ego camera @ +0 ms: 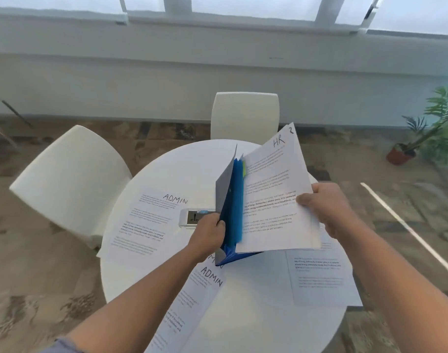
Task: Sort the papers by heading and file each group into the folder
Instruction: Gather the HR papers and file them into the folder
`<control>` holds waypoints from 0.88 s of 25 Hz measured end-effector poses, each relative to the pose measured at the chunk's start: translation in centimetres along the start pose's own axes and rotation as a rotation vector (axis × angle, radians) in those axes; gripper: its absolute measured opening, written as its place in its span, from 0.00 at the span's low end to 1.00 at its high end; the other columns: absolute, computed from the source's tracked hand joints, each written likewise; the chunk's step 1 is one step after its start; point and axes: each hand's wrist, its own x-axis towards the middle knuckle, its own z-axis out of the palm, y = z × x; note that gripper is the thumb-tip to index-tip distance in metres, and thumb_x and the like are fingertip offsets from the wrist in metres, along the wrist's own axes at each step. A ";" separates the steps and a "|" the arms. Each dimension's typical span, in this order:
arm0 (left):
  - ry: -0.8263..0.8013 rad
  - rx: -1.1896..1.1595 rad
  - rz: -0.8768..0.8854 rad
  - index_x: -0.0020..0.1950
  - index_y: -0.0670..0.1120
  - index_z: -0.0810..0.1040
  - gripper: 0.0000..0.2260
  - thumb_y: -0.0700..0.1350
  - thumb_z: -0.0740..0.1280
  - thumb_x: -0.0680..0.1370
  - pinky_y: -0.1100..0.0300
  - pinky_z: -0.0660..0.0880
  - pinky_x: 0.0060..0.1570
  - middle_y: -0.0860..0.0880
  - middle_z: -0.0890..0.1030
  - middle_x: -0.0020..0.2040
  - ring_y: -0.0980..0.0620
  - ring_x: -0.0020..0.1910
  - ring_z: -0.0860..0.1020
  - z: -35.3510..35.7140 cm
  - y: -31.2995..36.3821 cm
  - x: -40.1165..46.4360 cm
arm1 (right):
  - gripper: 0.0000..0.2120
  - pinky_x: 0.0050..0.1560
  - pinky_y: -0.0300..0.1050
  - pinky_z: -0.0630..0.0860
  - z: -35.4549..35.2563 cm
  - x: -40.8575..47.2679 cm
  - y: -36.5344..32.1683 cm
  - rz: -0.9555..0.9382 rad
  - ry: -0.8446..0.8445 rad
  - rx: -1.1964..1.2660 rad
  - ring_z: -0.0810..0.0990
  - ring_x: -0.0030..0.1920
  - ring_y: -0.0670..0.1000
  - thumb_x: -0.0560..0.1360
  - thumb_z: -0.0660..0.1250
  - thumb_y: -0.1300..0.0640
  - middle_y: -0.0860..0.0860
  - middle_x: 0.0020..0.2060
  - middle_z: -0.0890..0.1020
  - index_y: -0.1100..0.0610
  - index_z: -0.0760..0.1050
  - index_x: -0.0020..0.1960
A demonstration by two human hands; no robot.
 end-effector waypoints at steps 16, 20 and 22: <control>-0.169 -0.226 -0.100 0.58 0.41 0.76 0.11 0.44 0.58 0.83 0.51 0.76 0.39 0.36 0.81 0.47 0.46 0.40 0.75 0.4 -2.6 1.5 | 0.09 0.37 0.58 0.80 2.6 -0.9 -2.9 -0.152 0.069 -0.271 0.85 0.42 0.65 0.65 0.63 0.61 0.57 0.36 0.85 0.64 0.80 0.38; -0.176 -0.233 -0.117 0.58 0.46 0.78 0.09 0.45 0.58 0.85 0.49 0.82 0.48 0.39 0.83 0.55 0.48 0.51 0.81 0.3 -2.4 1.3 | 0.08 0.40 0.56 0.83 2.9 -1.3 -4.9 -0.214 0.148 -0.360 0.85 0.39 0.59 0.72 0.64 0.64 0.50 0.35 0.84 0.59 0.81 0.38; -0.192 -0.268 -0.130 0.60 0.48 0.77 0.09 0.45 0.58 0.86 0.50 0.84 0.52 0.46 0.83 0.57 0.47 0.57 0.82 0.3 -2.2 0.9 | 0.08 0.40 0.54 0.82 3.0 -1.1 -5.3 -0.240 0.166 -0.375 0.85 0.39 0.57 0.73 0.64 0.64 0.48 0.35 0.84 0.59 0.81 0.38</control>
